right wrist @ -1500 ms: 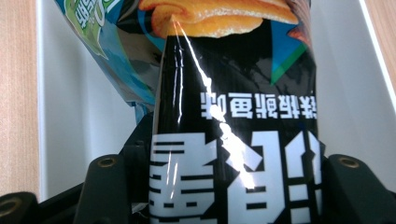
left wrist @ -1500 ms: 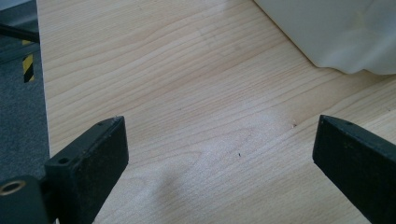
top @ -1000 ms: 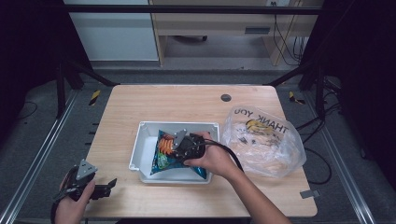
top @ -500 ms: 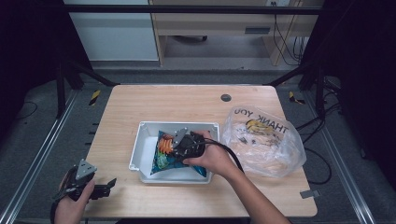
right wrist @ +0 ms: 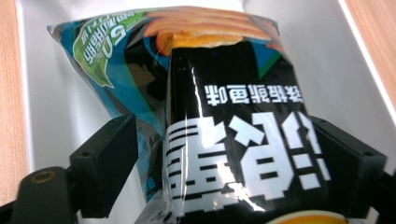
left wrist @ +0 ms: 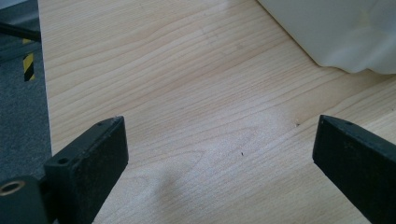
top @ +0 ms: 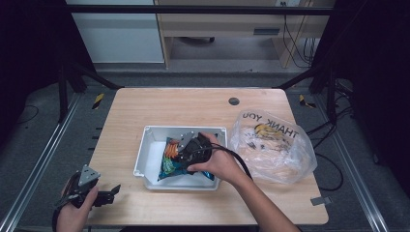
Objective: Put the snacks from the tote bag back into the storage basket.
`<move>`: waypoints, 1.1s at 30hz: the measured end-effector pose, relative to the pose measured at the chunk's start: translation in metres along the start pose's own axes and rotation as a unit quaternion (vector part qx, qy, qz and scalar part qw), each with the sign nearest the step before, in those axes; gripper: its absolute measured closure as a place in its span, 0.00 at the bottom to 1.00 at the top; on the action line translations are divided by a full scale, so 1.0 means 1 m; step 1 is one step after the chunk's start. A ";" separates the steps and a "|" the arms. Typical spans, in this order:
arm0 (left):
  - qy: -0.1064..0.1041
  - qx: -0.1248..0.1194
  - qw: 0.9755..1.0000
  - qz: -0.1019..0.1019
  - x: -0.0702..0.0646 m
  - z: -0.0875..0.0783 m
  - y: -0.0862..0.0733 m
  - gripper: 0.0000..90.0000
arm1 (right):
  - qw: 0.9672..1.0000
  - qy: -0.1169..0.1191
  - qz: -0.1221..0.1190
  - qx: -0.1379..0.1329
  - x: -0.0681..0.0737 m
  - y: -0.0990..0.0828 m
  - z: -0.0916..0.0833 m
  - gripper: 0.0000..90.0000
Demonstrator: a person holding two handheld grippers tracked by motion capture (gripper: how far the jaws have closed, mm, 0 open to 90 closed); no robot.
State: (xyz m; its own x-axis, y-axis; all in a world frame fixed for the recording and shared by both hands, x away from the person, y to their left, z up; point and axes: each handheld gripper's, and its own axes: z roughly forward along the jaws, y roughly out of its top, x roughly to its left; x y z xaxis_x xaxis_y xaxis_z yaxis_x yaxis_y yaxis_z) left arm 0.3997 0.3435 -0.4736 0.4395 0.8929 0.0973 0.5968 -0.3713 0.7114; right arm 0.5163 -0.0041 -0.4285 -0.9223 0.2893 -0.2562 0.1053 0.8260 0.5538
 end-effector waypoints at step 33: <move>0.006 0.006 1.000 -0.003 0.000 0.003 0.000 0.03 | 0.995 -0.025 0.058 -0.081 -0.002 -0.008 -0.061 0.07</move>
State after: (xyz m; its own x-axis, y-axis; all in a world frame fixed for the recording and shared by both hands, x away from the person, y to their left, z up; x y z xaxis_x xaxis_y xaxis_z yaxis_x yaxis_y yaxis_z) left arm 0.4015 0.3428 -0.4761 0.4282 0.8981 0.1005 0.6078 -0.3685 0.7034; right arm 0.4946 -0.0409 -0.3839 -0.8869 0.4061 -0.2199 0.1457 0.6978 0.7013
